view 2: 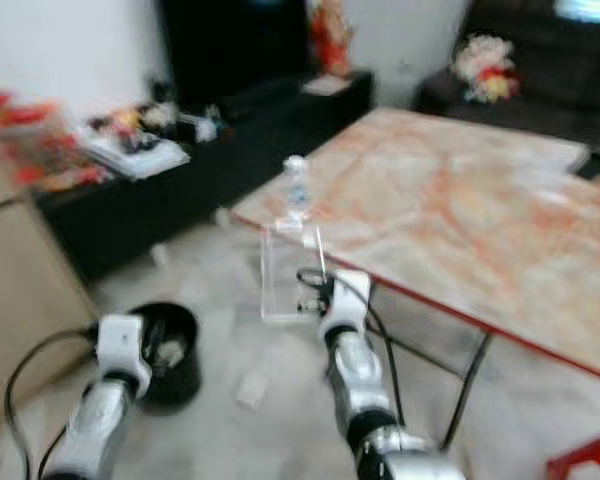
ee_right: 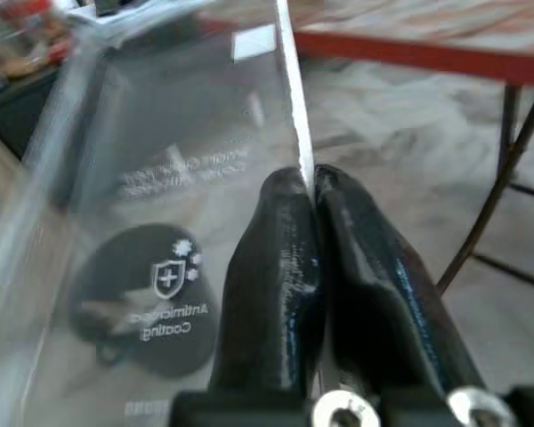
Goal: Picking trash to rubbish bin
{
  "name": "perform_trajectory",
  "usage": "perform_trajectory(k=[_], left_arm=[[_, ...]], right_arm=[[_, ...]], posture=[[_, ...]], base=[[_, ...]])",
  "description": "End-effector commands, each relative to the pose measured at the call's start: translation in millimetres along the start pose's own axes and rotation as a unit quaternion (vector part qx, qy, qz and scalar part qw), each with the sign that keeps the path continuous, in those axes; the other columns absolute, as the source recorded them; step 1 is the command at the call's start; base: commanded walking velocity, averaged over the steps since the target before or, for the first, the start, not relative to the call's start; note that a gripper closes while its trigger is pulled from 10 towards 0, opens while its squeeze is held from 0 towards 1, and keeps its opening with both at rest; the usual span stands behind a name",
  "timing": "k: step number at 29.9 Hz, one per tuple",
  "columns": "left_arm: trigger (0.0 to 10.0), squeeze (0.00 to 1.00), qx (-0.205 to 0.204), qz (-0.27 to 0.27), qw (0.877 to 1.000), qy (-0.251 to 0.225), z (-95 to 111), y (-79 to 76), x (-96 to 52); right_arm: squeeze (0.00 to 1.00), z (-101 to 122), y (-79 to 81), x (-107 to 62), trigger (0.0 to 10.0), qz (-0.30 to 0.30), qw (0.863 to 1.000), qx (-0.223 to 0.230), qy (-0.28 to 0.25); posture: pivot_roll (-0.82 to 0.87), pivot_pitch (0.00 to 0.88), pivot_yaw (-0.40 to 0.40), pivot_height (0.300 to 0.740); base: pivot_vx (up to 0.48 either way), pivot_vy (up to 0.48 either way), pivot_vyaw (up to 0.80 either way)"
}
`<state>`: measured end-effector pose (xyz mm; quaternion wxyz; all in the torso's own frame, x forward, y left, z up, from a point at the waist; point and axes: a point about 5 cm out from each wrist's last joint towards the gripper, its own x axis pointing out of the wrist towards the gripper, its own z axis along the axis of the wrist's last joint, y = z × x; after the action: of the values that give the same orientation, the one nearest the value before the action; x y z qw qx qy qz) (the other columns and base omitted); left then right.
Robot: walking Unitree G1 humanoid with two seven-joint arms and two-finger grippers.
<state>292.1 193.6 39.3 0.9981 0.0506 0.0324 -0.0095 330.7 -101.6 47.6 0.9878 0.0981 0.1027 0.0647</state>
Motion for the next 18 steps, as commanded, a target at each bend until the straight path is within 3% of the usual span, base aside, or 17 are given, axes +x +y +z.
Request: perform_trajectory(k=[1, 10, 14, 18], left_arm=[[10.0, 0.0, -0.004, -0.008, 1.0, -0.019, 10, -5.6, 7.3], [10.0, 0.0, -0.002, -0.008, 1.0, -0.016, 9, -3.8, 6.8], [10.0, 0.0, 0.002, -0.003, 1.0, -0.008, 6, -0.3, 5.1], [10.0, 0.0, 0.008, 0.009, 0.998, 0.056, -13, 8.2, -0.3]], right_arm=[[0.0, 8, -6.6, 2.6, 10.0, -0.007, 1.0, -0.007, -0.012], [0.0, -2, -9.2, -1.3, 10.0, -0.008, 1.0, -0.012, 0.01], [0.0, -13, -14.1, -6.9, 10.0, -0.013, 0.999, -0.018, 0.034], [0.0, -36, -24.0, -19.2, 10.0, -0.022, 0.995, -0.034, 0.089]], posture=[[0.04, 0.0, 0.006, 0.74], [0.04, 0.0, 0.004, 0.74], [0.04, 0.0, 0.002, 0.74], [0.03, 0.0, -0.001, 0.74]], base=[[-0.277, 0.0, 0.0], [-0.266, 0.0, 0.0], [0.0, 0.0, 0.0], [0.0, 0.0, 0.0]])
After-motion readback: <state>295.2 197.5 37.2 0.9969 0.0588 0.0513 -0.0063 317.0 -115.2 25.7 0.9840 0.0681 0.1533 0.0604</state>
